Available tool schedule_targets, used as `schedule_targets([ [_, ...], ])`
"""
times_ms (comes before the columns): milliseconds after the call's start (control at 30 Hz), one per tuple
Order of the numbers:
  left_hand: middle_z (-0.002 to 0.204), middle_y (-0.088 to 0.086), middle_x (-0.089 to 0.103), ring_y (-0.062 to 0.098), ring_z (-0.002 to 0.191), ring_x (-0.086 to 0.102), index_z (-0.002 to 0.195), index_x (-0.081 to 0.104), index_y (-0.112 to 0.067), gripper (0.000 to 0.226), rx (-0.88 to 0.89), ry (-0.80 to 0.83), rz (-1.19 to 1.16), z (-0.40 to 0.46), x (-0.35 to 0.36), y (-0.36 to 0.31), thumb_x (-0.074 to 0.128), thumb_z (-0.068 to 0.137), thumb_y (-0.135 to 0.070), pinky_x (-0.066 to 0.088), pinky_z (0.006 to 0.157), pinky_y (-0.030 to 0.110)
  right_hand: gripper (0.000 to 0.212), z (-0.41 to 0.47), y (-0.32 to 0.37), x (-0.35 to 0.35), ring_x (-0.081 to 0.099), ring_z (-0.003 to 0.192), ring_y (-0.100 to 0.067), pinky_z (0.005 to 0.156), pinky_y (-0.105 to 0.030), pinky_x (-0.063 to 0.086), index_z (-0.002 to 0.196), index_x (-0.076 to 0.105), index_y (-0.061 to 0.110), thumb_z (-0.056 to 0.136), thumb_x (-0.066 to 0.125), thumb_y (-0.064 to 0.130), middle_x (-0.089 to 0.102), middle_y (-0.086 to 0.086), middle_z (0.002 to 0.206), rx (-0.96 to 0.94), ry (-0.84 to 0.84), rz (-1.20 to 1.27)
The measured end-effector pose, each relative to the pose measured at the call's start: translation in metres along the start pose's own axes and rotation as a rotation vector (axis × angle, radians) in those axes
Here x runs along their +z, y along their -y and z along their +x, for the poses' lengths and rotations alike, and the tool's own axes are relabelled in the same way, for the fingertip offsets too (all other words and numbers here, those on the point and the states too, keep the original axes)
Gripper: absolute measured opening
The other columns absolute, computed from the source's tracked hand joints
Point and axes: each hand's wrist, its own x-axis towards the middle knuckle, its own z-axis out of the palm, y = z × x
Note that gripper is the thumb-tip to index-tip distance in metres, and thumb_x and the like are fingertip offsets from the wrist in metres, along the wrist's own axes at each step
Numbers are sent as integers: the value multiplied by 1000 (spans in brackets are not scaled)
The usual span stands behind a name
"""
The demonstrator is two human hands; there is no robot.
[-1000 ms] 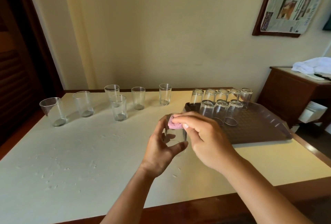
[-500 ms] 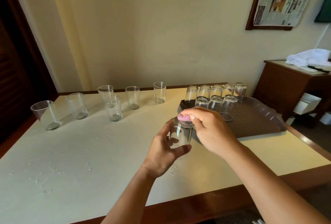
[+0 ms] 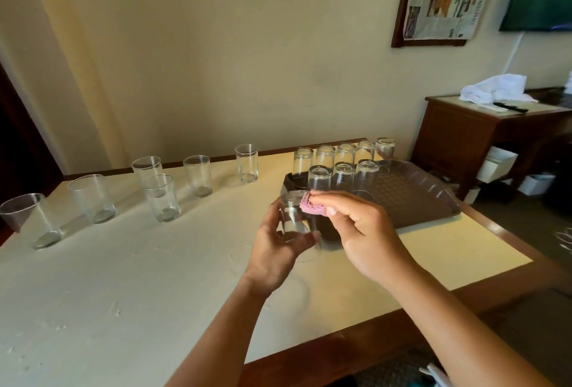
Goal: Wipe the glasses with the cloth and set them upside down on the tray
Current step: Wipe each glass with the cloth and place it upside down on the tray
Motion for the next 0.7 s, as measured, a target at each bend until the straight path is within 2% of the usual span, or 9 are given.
schedule_targets([
  [67,119,17,67,21,108,67,138,56,-16,61,-21,-20,-35,9,10,-1,80,86,4,57,82,23,34,-9,-28,-19,63,120,0,105,-21,49,128,70,16,105,49,2,72,7,125,128,-39,42],
  [167,107,16,62,4,86,70,137,53,-9,57,-65,30,-77,27,38,-6,75,88,9,57,69,19,34,-23,-72,-41,65,119,-2,108,-28,48,129,69,12,107,45,2,74,8,120,286,-113,47],
  [300,111,4,68,18,97,74,126,53,-21,49,-114,105,-56,54,83,-8,80,89,-4,62,73,28,35,-32,-118,-67,60,114,10,97,-1,38,130,69,12,108,43,3,71,19,116,426,-158,-72],
  [400,116,4,67,27,109,70,127,49,-25,56,-134,99,25,78,115,4,85,86,-13,64,88,45,36,-33,-149,-81,59,118,-4,91,7,32,127,71,10,105,46,-2,70,8,124,440,-172,-234],
  [467,122,5,64,29,113,68,133,44,-28,66,-150,93,70,93,134,17,86,85,-14,64,89,49,36,-33,-171,-88,59,123,-11,91,7,30,127,71,12,103,49,-3,69,3,129,432,-165,-337],
  [533,132,7,60,28,116,66,143,40,-28,76,-166,76,87,107,148,32,86,85,-12,66,82,44,35,-32,-192,-93,59,128,-16,97,1,30,129,70,12,102,53,-2,68,1,133,429,-147,-407],
  [600,131,1,59,21,109,66,149,35,-28,82,-161,61,126,117,160,45,85,86,-10,64,72,27,35,-32,-213,-96,59,129,-21,102,-12,40,131,68,11,100,58,1,65,-3,138,402,-141,-486],
  [633,128,-3,59,19,107,66,150,34,-28,84,-154,60,152,121,165,51,85,86,-10,63,72,24,36,-31,-224,-98,60,129,-22,103,-20,46,132,68,11,98,61,2,64,-4,140,384,-133,-520],
  [700,122,-10,60,16,111,63,151,35,-28,86,-143,66,209,130,176,66,87,84,-12,63,89,33,39,-29,-243,-103,59,130,-24,104,-33,53,134,67,12,96,65,3,61,-5,143,353,-108,-569],
])
